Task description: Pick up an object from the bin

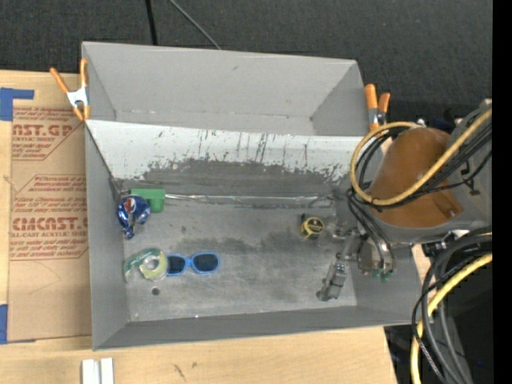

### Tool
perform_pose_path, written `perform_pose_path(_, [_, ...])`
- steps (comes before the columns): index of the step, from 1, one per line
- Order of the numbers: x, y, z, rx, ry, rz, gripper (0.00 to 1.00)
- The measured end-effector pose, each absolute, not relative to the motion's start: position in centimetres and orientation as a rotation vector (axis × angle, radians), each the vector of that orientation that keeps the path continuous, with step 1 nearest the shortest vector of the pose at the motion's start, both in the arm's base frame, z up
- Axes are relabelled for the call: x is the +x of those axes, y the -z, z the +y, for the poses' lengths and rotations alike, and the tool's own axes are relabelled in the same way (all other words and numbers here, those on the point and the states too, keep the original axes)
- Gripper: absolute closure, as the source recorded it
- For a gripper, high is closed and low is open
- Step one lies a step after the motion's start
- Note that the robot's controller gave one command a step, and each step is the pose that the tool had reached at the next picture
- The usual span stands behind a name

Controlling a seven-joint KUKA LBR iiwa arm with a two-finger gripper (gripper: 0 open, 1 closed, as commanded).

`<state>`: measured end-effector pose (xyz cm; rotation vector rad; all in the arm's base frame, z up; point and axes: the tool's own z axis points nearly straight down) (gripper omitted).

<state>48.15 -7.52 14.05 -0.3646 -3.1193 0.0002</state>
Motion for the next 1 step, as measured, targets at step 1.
perform_pose_path(1, [48.15,-14.05,-7.52,-0.365,-0.001,-3.119,1.00])
